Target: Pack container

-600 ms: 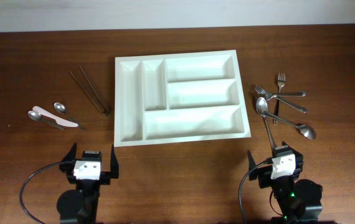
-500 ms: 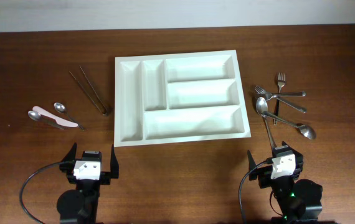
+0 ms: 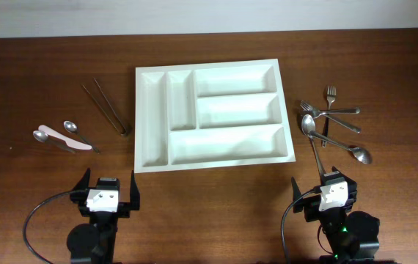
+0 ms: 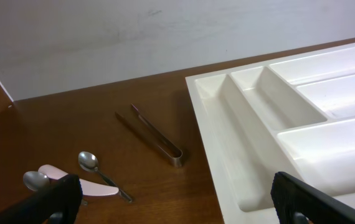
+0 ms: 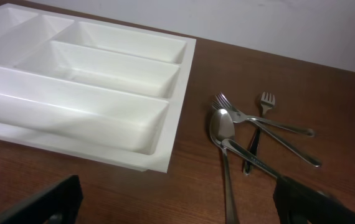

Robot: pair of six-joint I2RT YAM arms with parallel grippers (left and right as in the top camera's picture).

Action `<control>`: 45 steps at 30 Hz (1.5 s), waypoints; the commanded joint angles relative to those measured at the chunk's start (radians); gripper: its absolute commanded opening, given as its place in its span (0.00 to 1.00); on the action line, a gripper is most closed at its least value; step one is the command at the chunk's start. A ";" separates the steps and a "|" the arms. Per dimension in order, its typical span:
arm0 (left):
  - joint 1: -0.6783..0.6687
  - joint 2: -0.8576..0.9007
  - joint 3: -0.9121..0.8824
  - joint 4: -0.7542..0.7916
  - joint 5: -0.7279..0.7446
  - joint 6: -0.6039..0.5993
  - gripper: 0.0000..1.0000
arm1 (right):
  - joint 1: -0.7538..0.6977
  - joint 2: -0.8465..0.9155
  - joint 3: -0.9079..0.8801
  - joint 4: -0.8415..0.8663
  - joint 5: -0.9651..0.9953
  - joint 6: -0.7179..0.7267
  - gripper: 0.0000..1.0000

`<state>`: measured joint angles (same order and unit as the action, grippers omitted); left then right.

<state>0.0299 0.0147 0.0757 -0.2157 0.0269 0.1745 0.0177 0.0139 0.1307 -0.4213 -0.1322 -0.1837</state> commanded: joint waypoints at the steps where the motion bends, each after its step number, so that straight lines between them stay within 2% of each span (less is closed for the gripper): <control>1: -0.004 -0.010 -0.010 0.005 0.011 -0.005 0.99 | 0.008 -0.010 -0.008 0.000 0.005 0.005 0.99; 13: -0.004 -0.010 -0.010 0.006 0.016 -0.005 0.99 | 0.008 -0.010 -0.008 0.003 0.005 0.005 0.99; 15: -0.004 -0.010 -0.010 0.006 0.071 -0.006 0.99 | 0.008 -0.010 -0.008 -0.001 -0.001 0.010 0.99; 19: -0.004 -0.006 -0.010 0.008 0.206 -0.007 0.99 | 0.008 -0.007 -0.007 -0.006 -0.114 0.156 0.99; 24: -0.004 0.050 -0.003 -0.007 0.220 -0.054 0.99 | 0.008 -0.007 -0.007 0.002 -0.119 0.211 0.99; 27: -0.004 0.102 0.033 -0.077 0.221 -0.082 0.99 | 0.008 -0.006 -0.002 -0.001 -0.120 0.251 0.99; 32: -0.004 0.229 0.209 -0.222 0.220 -0.126 0.99 | 0.008 0.020 0.050 0.000 -0.114 0.323 0.98; 36: -0.003 0.376 0.369 -0.288 0.212 -0.126 0.99 | 0.008 0.128 0.124 -0.014 -0.046 0.323 0.99; 41: -0.003 0.608 0.546 -0.300 0.162 -0.125 0.99 | 0.007 0.404 0.346 -0.111 0.048 0.263 0.99; 42: -0.003 0.702 0.606 -0.301 0.140 -0.123 0.99 | 0.007 0.549 0.477 -0.200 0.095 0.222 0.99; 45: -0.003 0.840 0.694 -0.302 0.141 -0.101 0.99 | 0.007 0.758 0.679 -0.340 0.143 0.129 0.99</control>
<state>0.0299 0.7147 0.6727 -0.5198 0.1978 0.0597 0.0177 0.5541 0.5884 -0.6697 -0.0967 0.0662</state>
